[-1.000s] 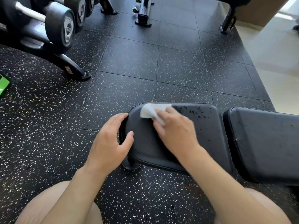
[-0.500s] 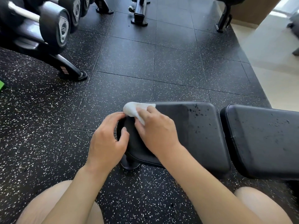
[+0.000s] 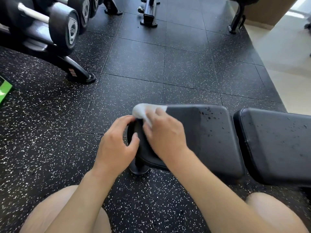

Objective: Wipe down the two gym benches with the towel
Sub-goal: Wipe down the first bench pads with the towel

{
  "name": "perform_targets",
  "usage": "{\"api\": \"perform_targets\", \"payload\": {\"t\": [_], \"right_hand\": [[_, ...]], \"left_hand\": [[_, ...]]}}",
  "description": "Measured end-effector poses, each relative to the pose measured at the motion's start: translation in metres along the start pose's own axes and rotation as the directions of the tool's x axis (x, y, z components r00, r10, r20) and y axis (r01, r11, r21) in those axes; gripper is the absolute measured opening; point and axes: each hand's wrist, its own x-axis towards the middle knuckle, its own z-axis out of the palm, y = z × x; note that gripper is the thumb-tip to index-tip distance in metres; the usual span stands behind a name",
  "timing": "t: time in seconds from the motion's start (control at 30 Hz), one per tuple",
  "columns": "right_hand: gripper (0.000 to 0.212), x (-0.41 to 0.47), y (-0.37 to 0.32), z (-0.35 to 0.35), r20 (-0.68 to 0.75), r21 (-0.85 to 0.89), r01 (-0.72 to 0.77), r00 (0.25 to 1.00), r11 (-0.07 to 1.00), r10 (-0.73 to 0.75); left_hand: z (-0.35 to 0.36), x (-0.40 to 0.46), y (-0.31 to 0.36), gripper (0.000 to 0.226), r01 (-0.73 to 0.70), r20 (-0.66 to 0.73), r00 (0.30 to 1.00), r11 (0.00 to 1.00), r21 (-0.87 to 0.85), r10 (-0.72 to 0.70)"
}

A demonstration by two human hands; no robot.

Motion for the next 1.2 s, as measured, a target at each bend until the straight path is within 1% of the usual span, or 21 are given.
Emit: {"api": "perform_targets", "payload": {"t": [0.1, 0.2, 0.27, 0.33, 0.43, 0.5, 0.57, 0.67, 0.7, 0.8, 0.87, 0.93, 1.0, 1.1, 1.2], "right_hand": [[0.016, -0.025, 0.006, -0.007, 0.027, 0.089, 0.081, 0.996, 0.993, -0.084], [0.025, -0.043, 0.036, -0.016, 0.039, 0.083, 0.121, 0.992, 0.989, -0.124], [0.019, -0.043, 0.057, -0.021, 0.03, 0.079, 0.076, 0.996, 0.994, -0.079], [0.015, -0.027, 0.076, -0.019, 0.006, 0.039, -0.011, 1.0, 0.999, 0.011], [0.026, 0.016, 0.094, -0.007, -0.015, 0.002, -0.161, 0.987, 0.987, 0.161], [0.026, 0.036, 0.087, 0.001, -0.021, 0.005, -0.181, 0.983, 0.983, 0.182], [0.022, 0.038, 0.069, 0.005, -0.013, 0.005, -0.147, 0.989, 0.989, 0.147], [0.014, 0.007, 0.04, 0.0, -0.018, 0.021, 0.005, 1.0, 1.0, -0.005], [0.015, -0.01, 0.035, -0.003, -0.018, 0.032, 0.06, 0.998, 0.998, -0.059], [0.03, -0.062, 0.038, -0.015, 0.025, 0.065, 0.185, 0.982, 0.981, -0.187], [0.034, -0.088, 0.051, -0.023, 0.034, 0.069, 0.229, 0.972, 0.971, -0.232], [0.032, -0.097, 0.067, -0.027, 0.036, 0.071, 0.239, 0.97, 0.969, -0.241], [0.028, -0.087, 0.082, -0.027, 0.032, 0.066, 0.195, 0.98, 0.979, -0.197], [0.017, -0.039, 0.103, -0.022, -0.013, -0.017, 0.051, 0.999, 0.999, -0.051], [0.022, 0.009, 0.112, -0.011, -0.028, -0.031, -0.07, 0.997, 0.997, 0.069]], "left_hand": [[-0.001, -0.001, -0.001, 0.033, 0.004, -0.02, 1.0, 1.0, -0.015, -0.004], [-0.002, -0.003, -0.004, 0.03, -0.017, -0.018, 1.0, 1.0, -0.013, 0.016], [-0.004, -0.003, -0.004, 0.034, -0.022, -0.009, 1.0, 1.0, -0.015, 0.021], [-0.004, -0.004, -0.004, 0.036, -0.022, 0.006, 1.0, 1.0, -0.01, 0.022], [-0.005, -0.005, -0.004, 0.04, -0.018, 0.021, 1.0, 1.0, -0.003, 0.018], [-0.006, -0.006, -0.004, 0.04, -0.021, 0.025, 0.999, 1.0, -0.002, 0.021], [-0.006, -0.006, -0.004, 0.04, -0.021, 0.025, 0.999, 1.0, -0.001, 0.021], [-0.008, -0.006, -0.004, 0.04, -0.022, 0.034, 0.999, 1.0, 0.002, 0.022], [-0.008, -0.006, -0.005, 0.04, -0.024, 0.038, 0.999, 1.0, 0.005, 0.023], [-0.01, -0.006, -0.008, 0.041, -0.027, 0.05, 0.998, 1.0, 0.011, 0.027], [-0.01, -0.006, -0.009, 0.041, -0.036, 0.053, 0.998, 0.999, 0.005, 0.036], [-0.009, -0.006, -0.008, 0.041, -0.045, 0.056, 0.997, 0.999, -0.001, 0.045], [-0.007, -0.005, -0.005, 0.043, -0.05, 0.06, 0.997, 0.999, -0.003, 0.051], [-0.003, -0.005, -0.003, 0.046, -0.057, 0.081, 0.995, 0.998, 0.009, 0.057], [0.001, -0.006, 0.001, 0.05, -0.063, 0.104, 0.993, 0.997, 0.038, 0.059]]}}
